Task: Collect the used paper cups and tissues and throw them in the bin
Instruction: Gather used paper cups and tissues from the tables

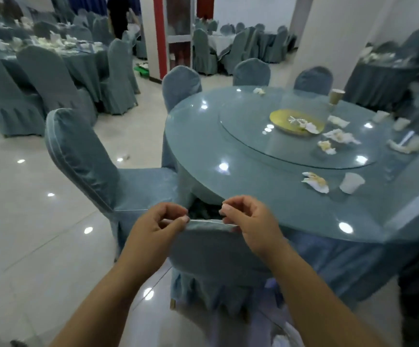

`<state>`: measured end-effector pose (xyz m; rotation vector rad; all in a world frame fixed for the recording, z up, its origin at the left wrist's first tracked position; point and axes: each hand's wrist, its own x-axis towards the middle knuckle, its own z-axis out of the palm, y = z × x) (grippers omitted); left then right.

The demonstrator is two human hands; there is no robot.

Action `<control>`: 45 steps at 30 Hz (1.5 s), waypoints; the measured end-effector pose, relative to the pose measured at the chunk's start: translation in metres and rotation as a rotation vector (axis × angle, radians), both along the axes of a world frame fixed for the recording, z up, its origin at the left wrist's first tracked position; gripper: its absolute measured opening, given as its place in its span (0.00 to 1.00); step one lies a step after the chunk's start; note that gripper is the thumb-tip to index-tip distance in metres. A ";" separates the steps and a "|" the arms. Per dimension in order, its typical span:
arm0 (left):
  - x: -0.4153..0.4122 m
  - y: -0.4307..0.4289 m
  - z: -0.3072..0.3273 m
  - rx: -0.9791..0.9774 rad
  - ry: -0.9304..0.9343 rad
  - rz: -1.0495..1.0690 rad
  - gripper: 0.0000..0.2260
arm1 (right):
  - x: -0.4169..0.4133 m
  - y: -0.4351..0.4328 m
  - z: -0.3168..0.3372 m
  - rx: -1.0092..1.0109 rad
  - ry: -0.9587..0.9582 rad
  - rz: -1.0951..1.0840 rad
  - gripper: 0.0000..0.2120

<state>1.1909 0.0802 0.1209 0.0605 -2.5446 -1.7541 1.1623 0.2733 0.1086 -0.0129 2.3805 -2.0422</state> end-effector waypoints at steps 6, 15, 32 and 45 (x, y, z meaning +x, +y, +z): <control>-0.036 0.044 0.009 0.068 0.055 -0.209 0.05 | 0.001 0.052 0.005 -0.047 0.010 -0.246 0.04; -0.083 0.159 -0.003 0.046 0.008 -0.420 0.04 | 0.001 0.171 -0.012 0.021 -0.036 -0.463 0.05; -0.201 0.413 -0.052 -0.082 -0.148 -0.425 0.03 | -0.081 0.428 -0.053 0.191 -0.272 -0.569 0.03; -0.332 0.490 -0.152 -0.493 -0.150 -0.484 0.24 | -0.197 0.486 -0.112 0.560 -0.501 -0.528 0.25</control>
